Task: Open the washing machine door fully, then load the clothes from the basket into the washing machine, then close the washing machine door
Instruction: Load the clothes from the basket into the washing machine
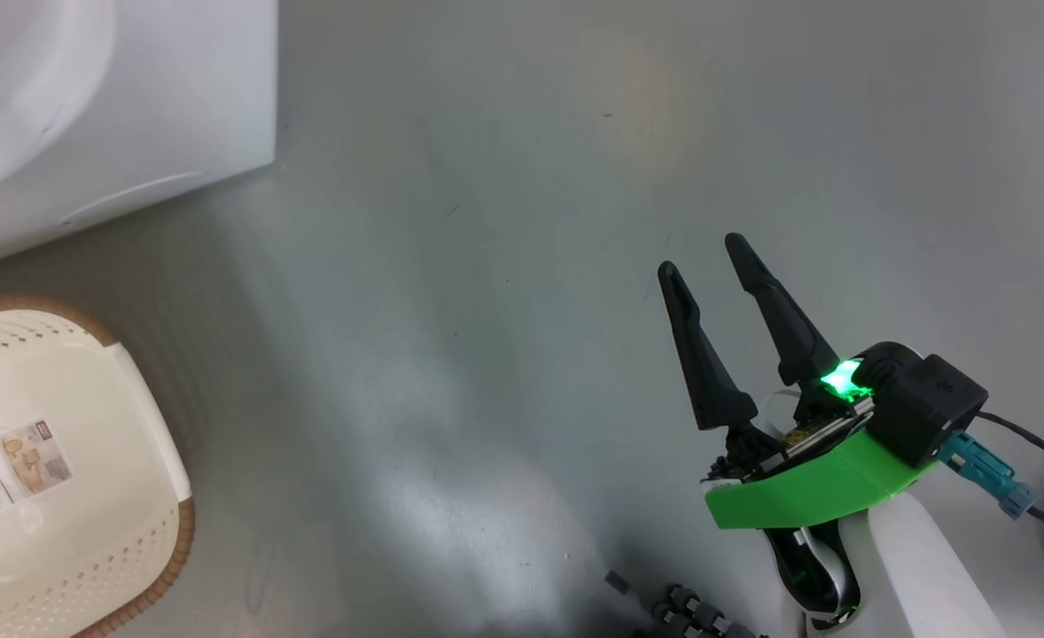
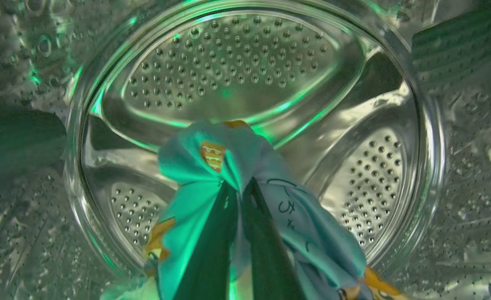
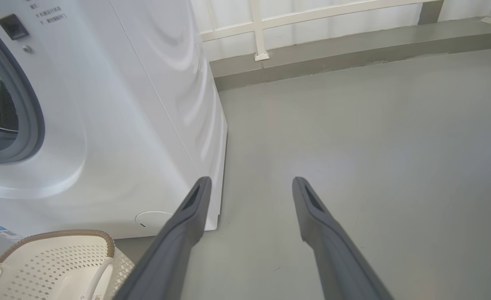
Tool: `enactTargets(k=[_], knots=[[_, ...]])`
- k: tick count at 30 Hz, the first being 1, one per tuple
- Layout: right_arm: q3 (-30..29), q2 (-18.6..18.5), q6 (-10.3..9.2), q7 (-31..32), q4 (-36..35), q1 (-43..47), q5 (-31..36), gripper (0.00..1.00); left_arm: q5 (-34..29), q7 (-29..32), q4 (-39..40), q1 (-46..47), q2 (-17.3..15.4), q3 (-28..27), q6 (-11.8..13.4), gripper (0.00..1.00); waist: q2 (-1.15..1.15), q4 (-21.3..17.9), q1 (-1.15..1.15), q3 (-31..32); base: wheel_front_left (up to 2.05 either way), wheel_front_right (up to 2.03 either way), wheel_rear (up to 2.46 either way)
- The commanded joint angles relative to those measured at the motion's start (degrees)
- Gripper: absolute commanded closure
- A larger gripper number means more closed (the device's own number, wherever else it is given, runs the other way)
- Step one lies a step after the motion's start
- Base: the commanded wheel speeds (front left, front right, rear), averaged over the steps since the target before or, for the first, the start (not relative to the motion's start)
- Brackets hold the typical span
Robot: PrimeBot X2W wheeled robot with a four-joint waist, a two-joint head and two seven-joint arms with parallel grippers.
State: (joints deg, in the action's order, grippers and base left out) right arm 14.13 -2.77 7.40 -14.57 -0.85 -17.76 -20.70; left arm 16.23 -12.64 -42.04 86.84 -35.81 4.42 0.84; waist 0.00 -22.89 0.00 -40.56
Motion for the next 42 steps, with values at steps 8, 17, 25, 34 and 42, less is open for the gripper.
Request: enactTargets(k=[8, 17, 25, 34, 42], knots=[[1.22, -0.1, 0.09, -0.42, -1.37, -0.44, -0.33, 0.0, 2.03, 5.66, -6.95, -0.58, -1.49, 0.43, -1.76, 1.0, 0.0, 0.35, 0.0, -0.69, 0.0, 0.0, 0.0], [1.34, -0.1, 0.09, -0.42, -0.86, -1.12, 0.01, 0.0, 3.87, 10.89, -11.77, -2.16, -0.34, 1.32, -3.37, 0.92, 0.0, 1.27, 0.0, -0.63, 0.0, 0.0, 0.0], [0.62, -0.1, 0.09, -0.42, -0.2, -1.25, 0.76, 0.0, 5.35, 8.78, -12.92, -6.07, 1.44, 1.3, -3.58, 0.0, 0.0, 2.59, 0.0, 1.87, 0.0, 0.0, 0.0], [-1.33, -0.1, 0.09, -0.42, 0.33, 0.27, 2.48, 0.0, 7.57, 3.12, -12.5, -15.46, 3.94, 0.46, -3.48, 0.0, 0.0, 4.98, 0.0, 6.46, 0.0, 0.0, 0.0], [-3.24, -0.1, 0.09, -0.42, 0.76, 1.99, 3.95, 0.0, 7.94, -1.1, -7.35, -25.03, 5.59, -0.05, -1.79, 0.0, 0.0, 7.52, 0.0, 10.16, 0.0, 0.0, 0.0]])
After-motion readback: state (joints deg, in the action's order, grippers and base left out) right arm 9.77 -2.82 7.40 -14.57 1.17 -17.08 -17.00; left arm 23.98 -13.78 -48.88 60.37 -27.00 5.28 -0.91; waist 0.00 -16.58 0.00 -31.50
